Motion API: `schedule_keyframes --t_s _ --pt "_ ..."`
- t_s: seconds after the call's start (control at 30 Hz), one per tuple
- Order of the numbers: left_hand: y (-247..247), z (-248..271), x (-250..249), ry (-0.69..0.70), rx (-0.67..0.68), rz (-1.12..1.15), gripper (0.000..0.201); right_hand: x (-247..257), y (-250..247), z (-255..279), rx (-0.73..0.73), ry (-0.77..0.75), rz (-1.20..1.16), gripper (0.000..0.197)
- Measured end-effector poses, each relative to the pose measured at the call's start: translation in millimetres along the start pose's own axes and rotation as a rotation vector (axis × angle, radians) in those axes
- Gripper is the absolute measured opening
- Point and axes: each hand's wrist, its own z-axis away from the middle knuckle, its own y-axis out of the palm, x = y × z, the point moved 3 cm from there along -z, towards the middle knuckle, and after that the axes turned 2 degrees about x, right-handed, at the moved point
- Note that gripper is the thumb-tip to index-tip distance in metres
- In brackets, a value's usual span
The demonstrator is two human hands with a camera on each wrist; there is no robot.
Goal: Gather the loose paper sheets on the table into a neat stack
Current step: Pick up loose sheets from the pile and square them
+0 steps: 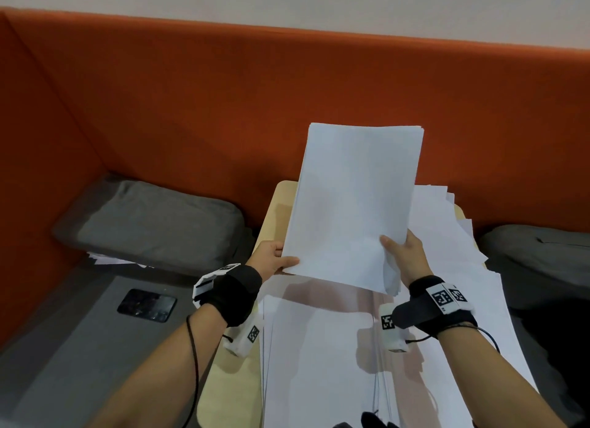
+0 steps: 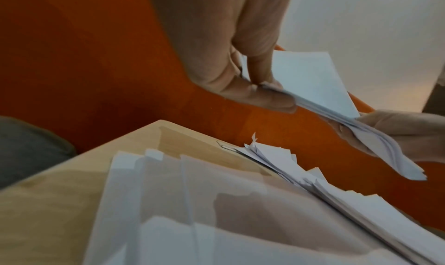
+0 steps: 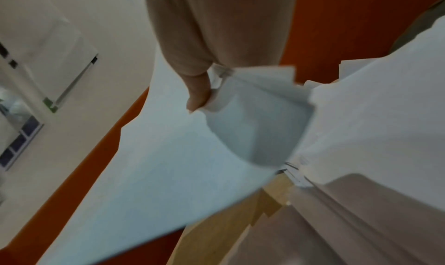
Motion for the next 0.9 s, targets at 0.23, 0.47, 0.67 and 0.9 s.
schedule_keyframes --t_s 0.23,0.47,0.67,0.9 --pt "4 2 -3 -0.010 0.005 0.030 0.032 -5 -6 2 0.000 0.019 -0.113 0.029" --pt "6 2 -8 0.038 0.053 -0.008 0.034 1 -7 7 0.064 -0.008 -0.108 0.023" --pt "1 -3 -3 0.094 -0.119 -0.236 0.030 7 -8 9 0.052 -0.049 -0.125 0.020" --pt "-5 2 -58 0.449 -0.229 0.003 0.024 28 2 14 0.100 -0.120 -0.128 0.018"
